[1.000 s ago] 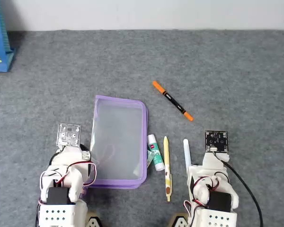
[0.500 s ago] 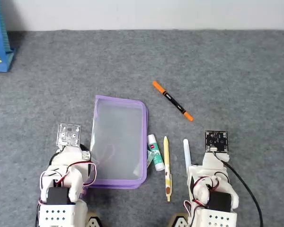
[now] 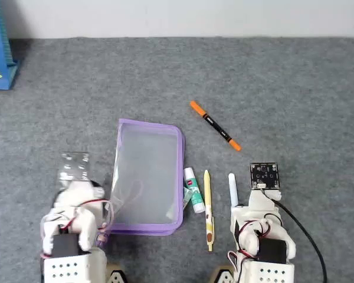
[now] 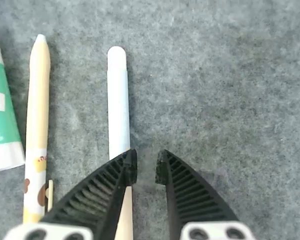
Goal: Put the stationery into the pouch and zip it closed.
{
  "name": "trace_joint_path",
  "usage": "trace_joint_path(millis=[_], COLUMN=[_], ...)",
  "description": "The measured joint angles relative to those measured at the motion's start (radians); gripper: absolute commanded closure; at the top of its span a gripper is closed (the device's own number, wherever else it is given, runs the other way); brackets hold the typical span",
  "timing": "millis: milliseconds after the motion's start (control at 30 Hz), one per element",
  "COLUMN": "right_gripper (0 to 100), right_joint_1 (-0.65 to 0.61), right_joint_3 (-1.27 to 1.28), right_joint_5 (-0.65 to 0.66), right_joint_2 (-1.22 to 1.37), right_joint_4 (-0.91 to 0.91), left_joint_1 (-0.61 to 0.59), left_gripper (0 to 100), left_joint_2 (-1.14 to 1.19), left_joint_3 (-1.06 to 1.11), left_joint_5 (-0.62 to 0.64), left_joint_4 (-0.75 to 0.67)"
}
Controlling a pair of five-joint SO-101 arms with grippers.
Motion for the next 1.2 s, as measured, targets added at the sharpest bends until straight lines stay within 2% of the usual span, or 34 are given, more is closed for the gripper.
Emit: trace_joint_path(millis=[100,200,400,467,533,600,667,767,1067,1200], right_gripper=[90.7,90.7,90.6,90.8,90.8,90.9,90.9,90.9,90.9,90.9], right_joint_1=[-0.002,0.018,0.132,0.157,0.158,0.161,0.161,0.161,0.161,0.161], right_joint_3=[0.0,0.0,-0.002,-0.017,-0.044,-0.077,-0.1,-0.13,-0.238,-0.269], right_joint_5=[0.0,0.0,0.0,0.026,0.049,0.049,0.049,0.068,0.083,0.114], right_joint_2=[0.0,0.0,0.0,0.0,-0.003,-0.002,-0.002,0.0,-0.005,-0.008], right_joint_4=[0.0,0.0,0.005,0.008,0.021,0.046,0.06,0.074,0.118,0.137], left_joint_1=[-0.069,-0.14,-0.322,-0.341,-0.347,-0.351,-0.353,-0.328,-0.209,-0.176], left_gripper=[98,98,98,98,97,90,86,88,88,88], left_joint_2=[0.0,-0.003,-0.005,-0.005,-0.005,-0.005,-0.005,-0.005,-0.002,0.141], left_joint_3=[-0.11,-0.199,-0.224,-0.224,-0.224,-0.224,-0.224,-0.222,-0.192,-0.206], left_joint_5=[-0.009,-0.081,-0.193,-0.276,-0.374,-0.431,-0.442,-0.445,-0.445,-0.446], left_joint_4=[0.069,0.129,0.155,0.155,0.155,0.161,0.189,0.25,0.252,0.245])
